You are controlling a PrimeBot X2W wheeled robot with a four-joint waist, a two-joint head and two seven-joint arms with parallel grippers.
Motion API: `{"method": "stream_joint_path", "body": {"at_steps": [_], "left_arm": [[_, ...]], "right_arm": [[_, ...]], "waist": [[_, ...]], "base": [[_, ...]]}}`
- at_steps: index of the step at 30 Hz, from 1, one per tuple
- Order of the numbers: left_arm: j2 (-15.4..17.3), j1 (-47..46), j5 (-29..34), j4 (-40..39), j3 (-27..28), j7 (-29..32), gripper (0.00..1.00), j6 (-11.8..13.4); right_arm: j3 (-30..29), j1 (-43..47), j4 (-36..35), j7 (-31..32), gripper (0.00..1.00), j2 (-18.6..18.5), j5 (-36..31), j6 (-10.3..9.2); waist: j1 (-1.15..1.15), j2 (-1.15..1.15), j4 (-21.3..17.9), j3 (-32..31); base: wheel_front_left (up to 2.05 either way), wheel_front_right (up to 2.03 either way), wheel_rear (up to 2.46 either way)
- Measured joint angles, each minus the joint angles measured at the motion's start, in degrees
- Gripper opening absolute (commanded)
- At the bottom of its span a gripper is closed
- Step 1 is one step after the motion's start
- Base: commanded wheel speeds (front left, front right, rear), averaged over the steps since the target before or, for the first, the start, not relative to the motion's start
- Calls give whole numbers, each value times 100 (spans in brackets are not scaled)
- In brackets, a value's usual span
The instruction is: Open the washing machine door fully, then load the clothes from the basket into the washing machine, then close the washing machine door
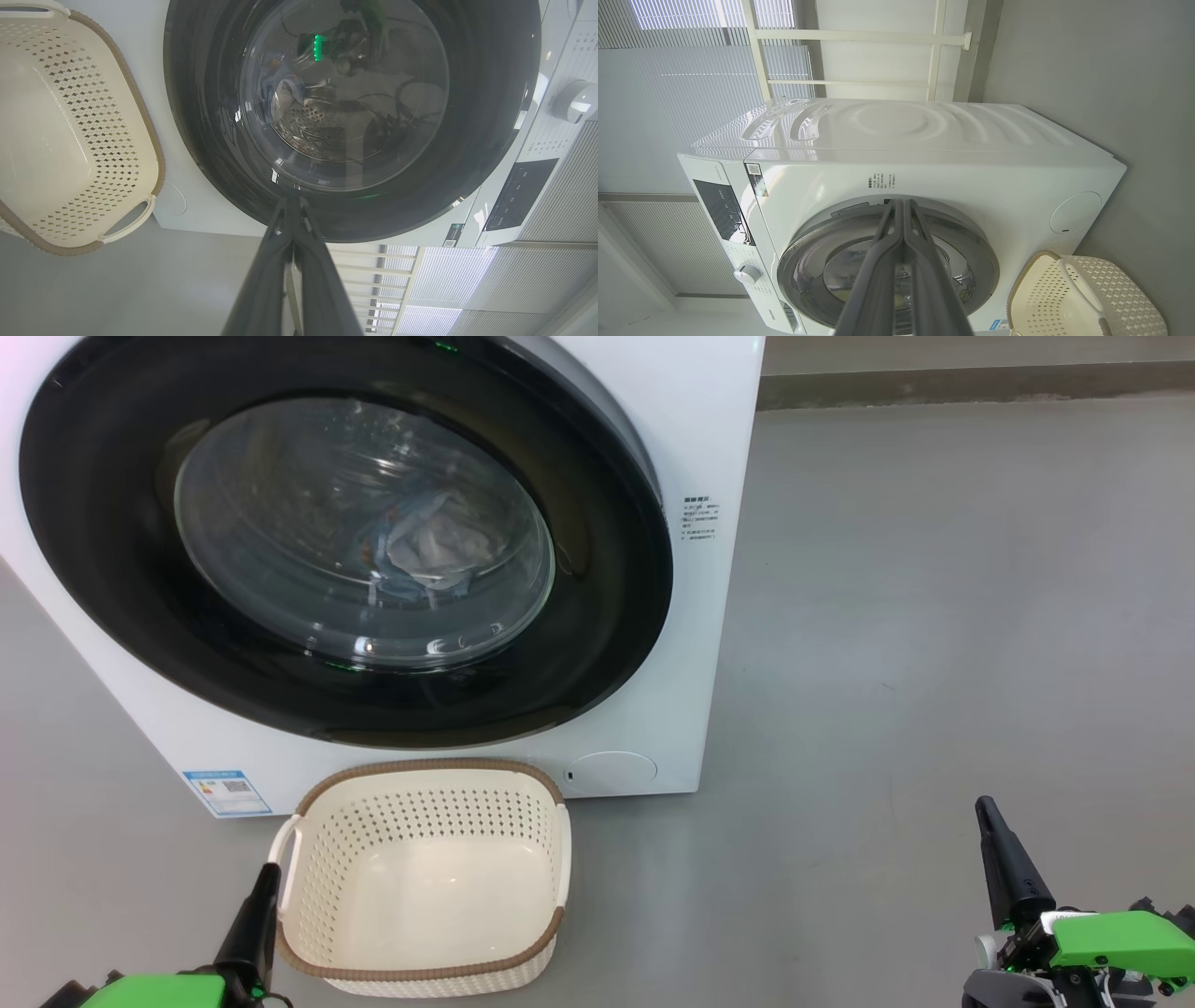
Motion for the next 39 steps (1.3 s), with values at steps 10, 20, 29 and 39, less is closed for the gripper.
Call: {"method": "stream_joint_path", "body": {"at_steps": [10,20,29,39], "left_arm": [[0,0,0,0,0,0,0,0],[0,0,0,0,0,0,0,0],[0,0,0,0,0,0,0,0],[0,0,0,0,0,0,0,0]], "right_arm": [[0,0,0,0,0,0,0,0],[0,1,0,0,0,0,0,0],[0,1,0,0,0,1,0,0],[0,1,0,0,0,1,0,0]], "waist": [[0,0,0,0],[0,0,0,0],[0,0,0,0],[0,0,0,0]], "base": [[0,0,0],[0,0,0],[0,0,0],[0,0,0]]}}
